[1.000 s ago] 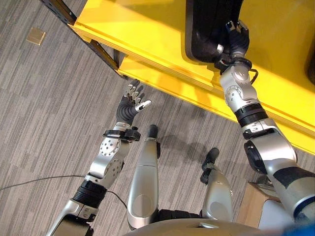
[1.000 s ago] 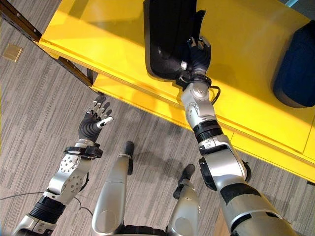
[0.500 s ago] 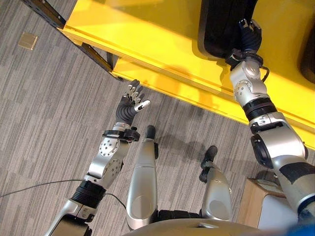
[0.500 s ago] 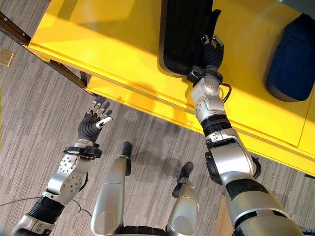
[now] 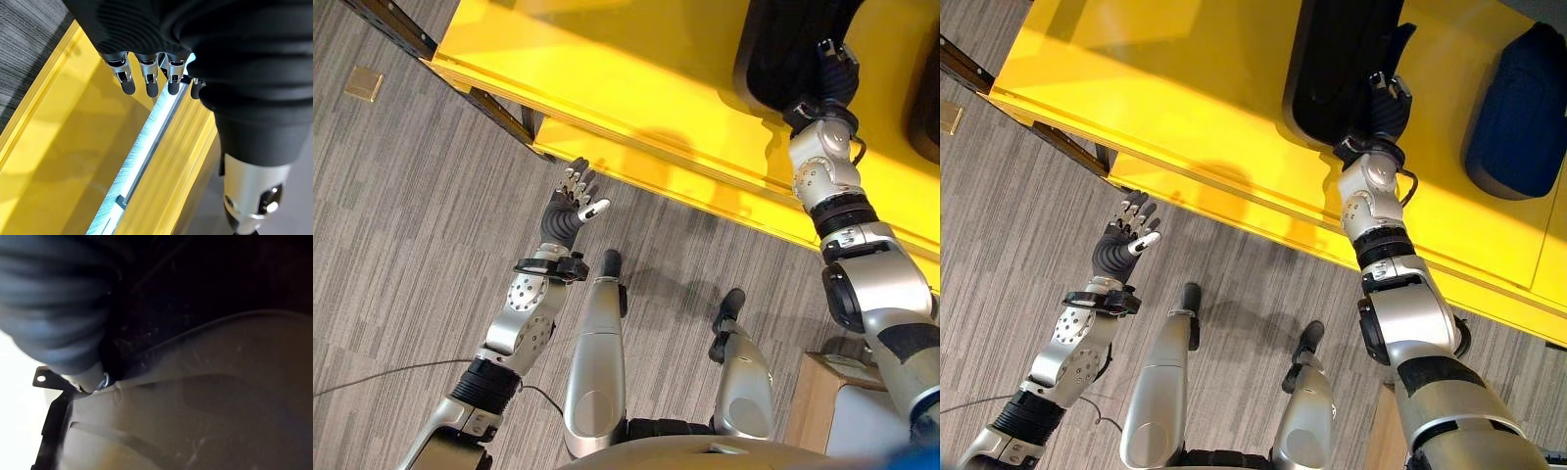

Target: Move parts from the plastic box to the shelf.

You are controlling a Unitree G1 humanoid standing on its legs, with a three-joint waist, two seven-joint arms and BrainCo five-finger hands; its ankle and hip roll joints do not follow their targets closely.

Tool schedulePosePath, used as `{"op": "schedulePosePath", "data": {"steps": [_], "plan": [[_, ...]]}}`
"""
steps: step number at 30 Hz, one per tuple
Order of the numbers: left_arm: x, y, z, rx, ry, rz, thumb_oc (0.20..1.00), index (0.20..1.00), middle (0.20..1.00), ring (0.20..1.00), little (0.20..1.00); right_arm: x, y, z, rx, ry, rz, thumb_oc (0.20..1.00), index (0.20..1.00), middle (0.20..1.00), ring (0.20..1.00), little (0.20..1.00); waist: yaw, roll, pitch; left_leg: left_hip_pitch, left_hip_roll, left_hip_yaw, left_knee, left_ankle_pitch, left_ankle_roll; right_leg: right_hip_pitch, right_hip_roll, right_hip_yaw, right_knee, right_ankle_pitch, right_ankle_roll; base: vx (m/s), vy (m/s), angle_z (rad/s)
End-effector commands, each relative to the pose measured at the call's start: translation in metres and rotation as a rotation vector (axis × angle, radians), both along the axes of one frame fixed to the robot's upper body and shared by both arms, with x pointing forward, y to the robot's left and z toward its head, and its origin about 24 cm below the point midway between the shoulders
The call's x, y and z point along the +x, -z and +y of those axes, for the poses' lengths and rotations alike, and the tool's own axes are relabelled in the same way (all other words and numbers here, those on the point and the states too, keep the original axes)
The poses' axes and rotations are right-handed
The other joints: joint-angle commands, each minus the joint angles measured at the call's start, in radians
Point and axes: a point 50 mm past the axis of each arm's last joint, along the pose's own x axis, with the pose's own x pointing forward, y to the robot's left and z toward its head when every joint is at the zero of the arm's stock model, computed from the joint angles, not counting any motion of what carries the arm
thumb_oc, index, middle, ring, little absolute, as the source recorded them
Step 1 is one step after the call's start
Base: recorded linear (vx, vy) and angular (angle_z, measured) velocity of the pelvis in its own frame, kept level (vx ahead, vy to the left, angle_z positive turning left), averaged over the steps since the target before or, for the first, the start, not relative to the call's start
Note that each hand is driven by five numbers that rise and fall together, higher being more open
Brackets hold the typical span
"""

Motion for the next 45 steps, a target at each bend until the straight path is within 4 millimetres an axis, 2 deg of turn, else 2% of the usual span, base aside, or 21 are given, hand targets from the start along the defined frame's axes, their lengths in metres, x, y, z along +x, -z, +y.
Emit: {"op": "schedulePosePath", "data": {"steps": [1,9,21,22,23,24,25,33,45], "plan": [[-0.010,-0.022,-0.007,-0.044,0.048,-0.131,1.000,1.000,1.000,1.000,1.000,-0.006,0.003,-0.033,0.052,0.094,0.006,0.200,0.200,0.200,0.200,0.200,0.018,0.027,-0.023,0.044,0.047,-0.007,-0.077,-0.002,-0.044,0.014,-0.025,-0.008,0.053,0.007,0.021,0.00,0.000,0.00],[-0.011,-0.020,-0.007,-0.042,0.054,-0.124,1.000,1.000,1.000,1.000,1.000,-0.006,0.004,-0.041,0.071,0.118,0.023,0.200,0.200,0.200,0.200,0.200,0.021,0.029,-0.029,0.040,0.044,-0.007,-0.078,-0.004,-0.044,0.018,-0.023,-0.013,0.055,0.002,0.021,0.00,0.000,0.00],[-0.011,-0.021,-0.007,-0.047,0.056,-0.127,1.000,1.000,1.000,1.000,1.000,-0.003,0.000,-0.039,0.023,0.115,0.037,0.200,0.200,0.200,0.200,0.200,0.019,0.030,-0.025,0.037,0.045,-0.004,-0.076,-0.004,-0.041,0.013,-0.020,-0.013,0.057,0.000,0.020,0.00,0.000,0.00],[-0.012,-0.021,-0.007,-0.046,0.057,-0.129,1.000,1.000,1.000,1.000,1.000,-0.004,0.000,-0.039,0.012,0.118,0.037,0.391,0.391,0.391,0.391,0.391,0.019,0.030,-0.024,0.037,0.045,-0.004,-0.075,-0.004,-0.041,0.012,-0.021,-0.014,0.059,0.000,0.020,0.00,0.000,0.00],[-0.011,-0.021,-0.006,-0.049,0.051,-0.130,1.000,1.000,1.000,1.000,1.000,-0.004,-0.003,-0.036,0.013,0.109,0.015,0.740,0.740,0.740,0.740,0.740,0.017,0.029,-0.023,0.035,0.045,-0.004,-0.072,-0.006,-0.042,0.011,-0.021,-0.013,0.062,-0.001,0.021,0.00,0.000,0.00],[-0.011,-0.021,-0.006,-0.049,0.051,-0.130,1.000,1.000,1.000,1.000,1.000,-0.004,-0.003,-0.036,0.013,0.109,0.015,0.893,0.893,0.893,0.893,0.893,0.017,0.029,-0.023,0.035,0.045,-0.003,-0.072,-0.006,-0.041,0.010,-0.021,-0.013,0.062,-0.001,0.021,0.00,0.000,0.00],[-0.011,-0.021,-0.006,-0.048,0.053,-0.130,1.000,1.000,1.000,1.000,1.000,-0.004,-0.001,-0.037,0.020,0.111,0.021,1.000,1.000,1.000,1.000,1.000,0.016,0.029,-0.023,0.035,0.044,-0.003,-0.070,-0.007,-0.042,0.011,-0.021,-0.013,0.063,-0.002,0.021,0.00,0.000,0.00],[-0.011,-0.020,-0.005,-0.058,0.042,-0.126,1.000,1.000,1.000,1.000,1.000,-0.007,-0.010,-0.031,0.055,0.106,-0.045,1.000,1.000,1.000,1.000,1.000,0.009,0.029,-0.024,0.033,0.045,-0.003,-0.070,-0.008,-0.041,0.006,-0.019,-0.010,0.064,-0.002,0.021,0.00,0.000,0.00],[-0.009,-0.021,-0.003,-0.067,0.009,-0.126,1.000,1.000,1.000,1.000,1.000,-0.033,-0.018,-0.016,0.071,0.095,-0.246,1.000,1.000,1.000,1.000,1.000,-0.012,0.027,-0.024,0.029,0.046,0.001,-0.062,-0.015,-0.037,0.005,-0.020,-0.008,0.064,-0.002,0.020,0.00,0.000,-0.01]]}}
